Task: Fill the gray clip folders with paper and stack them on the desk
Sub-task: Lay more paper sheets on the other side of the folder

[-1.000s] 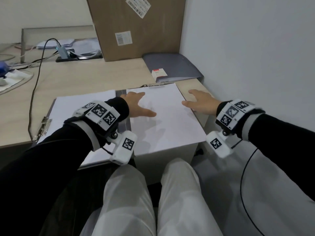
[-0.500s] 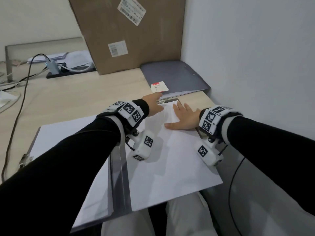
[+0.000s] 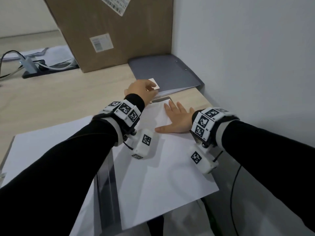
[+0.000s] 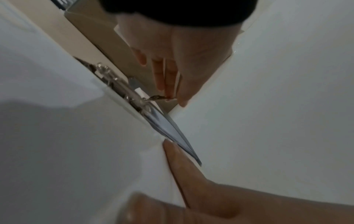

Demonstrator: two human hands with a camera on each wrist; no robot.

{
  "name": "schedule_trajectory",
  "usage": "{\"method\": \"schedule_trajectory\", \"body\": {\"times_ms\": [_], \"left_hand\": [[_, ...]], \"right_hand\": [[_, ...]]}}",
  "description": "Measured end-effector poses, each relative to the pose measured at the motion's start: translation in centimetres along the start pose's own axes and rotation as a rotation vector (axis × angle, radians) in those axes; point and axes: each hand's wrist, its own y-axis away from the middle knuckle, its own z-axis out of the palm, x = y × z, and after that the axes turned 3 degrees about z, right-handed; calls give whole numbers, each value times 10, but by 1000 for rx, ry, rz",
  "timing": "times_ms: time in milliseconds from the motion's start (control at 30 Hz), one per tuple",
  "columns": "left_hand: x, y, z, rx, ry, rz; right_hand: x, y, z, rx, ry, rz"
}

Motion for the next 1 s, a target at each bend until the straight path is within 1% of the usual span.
{"method": "schedule_trajectory", "body": {"times_ms": [100, 167, 267, 333, 467, 533, 567, 700, 800, 1000], "left_hand": [[-10, 1, -24, 110, -173, 18], [-20, 6, -40, 87, -330, 7], [-35, 17, -50, -57, -561, -4], [-41, 24, -52, -166, -641, -30], [-38, 31, -45, -427, -807, -87], [-36, 32, -41, -493, -865, -93], [-37, 30, -41, -511, -873, -101], [-45, 30, -43, -498, -731, -157], [-47, 34, -38, -492, -693, -159], [-45, 45, -35, -479, -682, -88]], "right_hand": [[0, 1, 0, -3, 7, 3], [-1, 2, 1, 2, 0, 5], [-1, 0, 2, 7, -1, 8], [-2, -1, 2, 1, -1, 9], [-2, 0, 1, -1, -1, 10], [-1, -1, 1, -7, 5, 11], [-1, -1, 0, -11, 9, 11], [-3, 2, -2, -16, 8, 8], [-5, 5, -2, -8, -6, 13], [-9, 7, -4, -4, -10, 51]]}}
